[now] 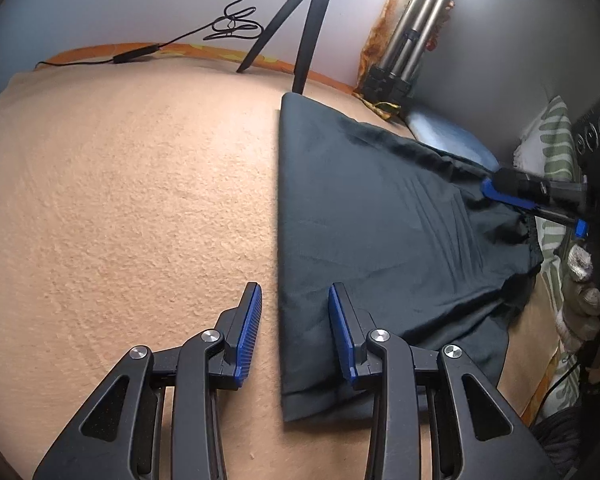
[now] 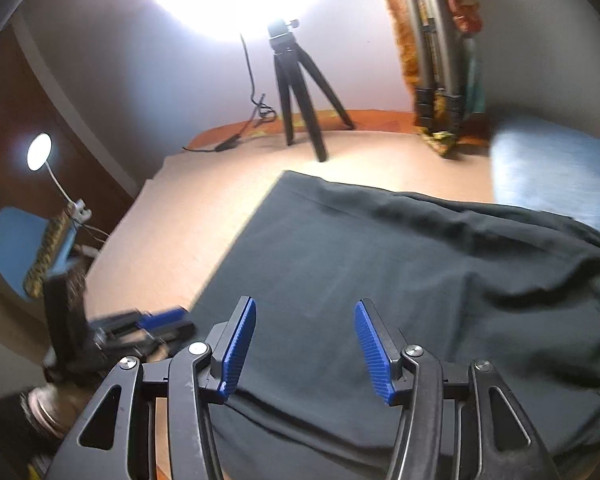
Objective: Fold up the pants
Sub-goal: 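Grasp the trouser edge with the left gripper while the right gripper grasps the other edge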
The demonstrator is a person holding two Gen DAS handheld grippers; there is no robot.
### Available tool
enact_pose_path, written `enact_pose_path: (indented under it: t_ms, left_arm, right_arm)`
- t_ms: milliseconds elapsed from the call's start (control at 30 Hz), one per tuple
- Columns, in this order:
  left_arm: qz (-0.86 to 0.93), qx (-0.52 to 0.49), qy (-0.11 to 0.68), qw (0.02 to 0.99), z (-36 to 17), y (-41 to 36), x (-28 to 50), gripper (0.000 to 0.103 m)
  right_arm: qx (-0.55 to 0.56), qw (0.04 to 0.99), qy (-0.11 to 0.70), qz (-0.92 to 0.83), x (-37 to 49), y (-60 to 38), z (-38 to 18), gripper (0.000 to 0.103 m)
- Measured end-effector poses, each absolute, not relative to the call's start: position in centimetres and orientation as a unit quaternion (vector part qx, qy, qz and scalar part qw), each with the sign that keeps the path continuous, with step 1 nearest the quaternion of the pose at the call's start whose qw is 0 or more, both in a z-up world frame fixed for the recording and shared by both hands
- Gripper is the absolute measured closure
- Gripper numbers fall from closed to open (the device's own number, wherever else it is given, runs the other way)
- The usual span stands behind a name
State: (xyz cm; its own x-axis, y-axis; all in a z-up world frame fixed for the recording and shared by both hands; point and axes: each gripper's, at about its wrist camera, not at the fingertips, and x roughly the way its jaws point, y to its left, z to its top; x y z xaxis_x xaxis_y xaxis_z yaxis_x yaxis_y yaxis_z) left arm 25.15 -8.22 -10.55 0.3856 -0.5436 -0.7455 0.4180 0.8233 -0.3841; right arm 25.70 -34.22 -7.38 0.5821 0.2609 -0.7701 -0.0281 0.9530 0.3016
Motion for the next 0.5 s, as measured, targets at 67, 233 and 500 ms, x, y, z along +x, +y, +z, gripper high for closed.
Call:
enact_pose_path:
  t_ms: [67, 233, 500]
  left_arm:
    - [-0.289, -0.080, 0.472, 0.829, -10.7, -8.0, 25.1, 0.070]
    - [-0.305, -0.084, 0.467, 0.826, -10.8, -8.2, 24.9, 0.081]
    - [-0.330, -0.075, 0.438, 0.833, -9.6, -8.3, 24.0, 0.093]
  right_arm:
    - [0.145, 0.877, 0.449, 0.088, 26.8, -33.7, -7.4, 0.048]
    - [0.165, 0.870, 0.454, 0.102, 30.2, -30.7, -8.1, 0.048]
    - [0.155, 0.851, 0.492, 0.095, 34.2, -26.5, -11.2, 0.048]
